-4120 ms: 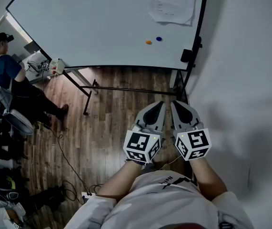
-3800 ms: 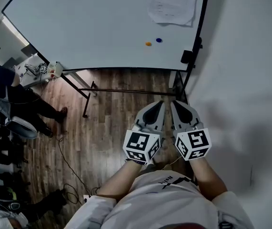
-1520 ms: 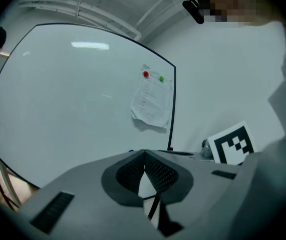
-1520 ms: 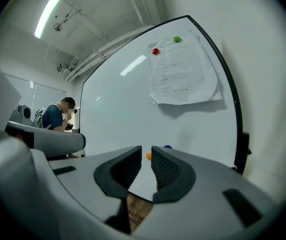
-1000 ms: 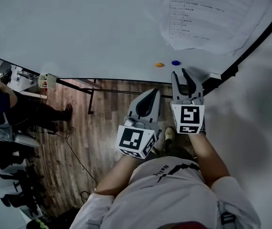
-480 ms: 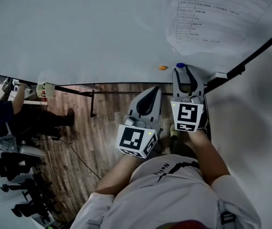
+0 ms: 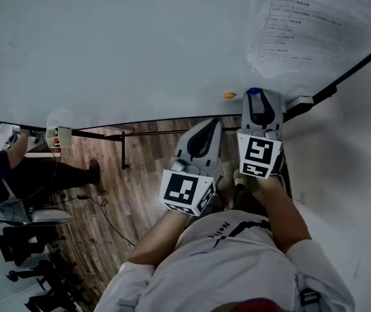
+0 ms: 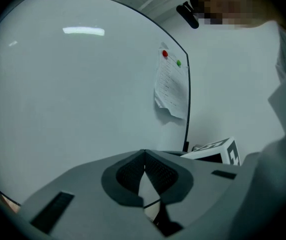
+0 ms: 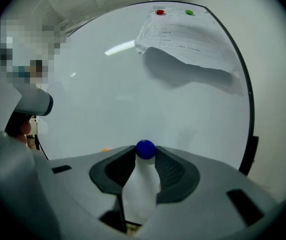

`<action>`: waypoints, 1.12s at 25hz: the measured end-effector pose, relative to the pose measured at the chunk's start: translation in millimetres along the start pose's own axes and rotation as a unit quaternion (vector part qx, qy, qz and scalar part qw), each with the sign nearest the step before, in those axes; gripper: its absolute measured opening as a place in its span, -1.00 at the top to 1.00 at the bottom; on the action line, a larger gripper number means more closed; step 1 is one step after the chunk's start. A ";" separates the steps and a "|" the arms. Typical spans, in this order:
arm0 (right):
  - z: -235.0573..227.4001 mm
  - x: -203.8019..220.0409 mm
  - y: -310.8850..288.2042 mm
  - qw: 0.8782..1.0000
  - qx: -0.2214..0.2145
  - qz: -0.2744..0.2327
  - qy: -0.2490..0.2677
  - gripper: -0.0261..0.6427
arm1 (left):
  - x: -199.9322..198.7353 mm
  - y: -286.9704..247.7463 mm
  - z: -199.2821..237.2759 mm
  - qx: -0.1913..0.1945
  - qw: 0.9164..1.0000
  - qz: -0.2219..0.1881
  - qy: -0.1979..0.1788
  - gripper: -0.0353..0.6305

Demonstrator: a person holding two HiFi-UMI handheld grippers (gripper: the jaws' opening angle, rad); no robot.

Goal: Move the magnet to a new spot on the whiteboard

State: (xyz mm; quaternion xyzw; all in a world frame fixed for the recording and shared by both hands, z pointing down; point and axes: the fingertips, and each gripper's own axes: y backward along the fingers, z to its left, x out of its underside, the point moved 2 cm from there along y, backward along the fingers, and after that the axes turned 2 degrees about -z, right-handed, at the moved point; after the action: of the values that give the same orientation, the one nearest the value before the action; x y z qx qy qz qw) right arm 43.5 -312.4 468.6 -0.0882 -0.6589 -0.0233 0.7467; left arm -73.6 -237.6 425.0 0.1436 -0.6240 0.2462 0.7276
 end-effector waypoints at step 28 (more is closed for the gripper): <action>-8.8 -62.7 70.2 0.995 -0.064 -0.017 -0.078 0.54 | -32.2 19.1 -37.2 0.031 0.999 -0.044 -0.007 0.86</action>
State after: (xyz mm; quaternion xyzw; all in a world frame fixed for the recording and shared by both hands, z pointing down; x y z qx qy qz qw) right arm 54.5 -249.9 398.6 -0.1263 -0.7133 -0.0713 0.6857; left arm -55.9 -208.2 384.9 0.1952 -0.6143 0.2327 0.7283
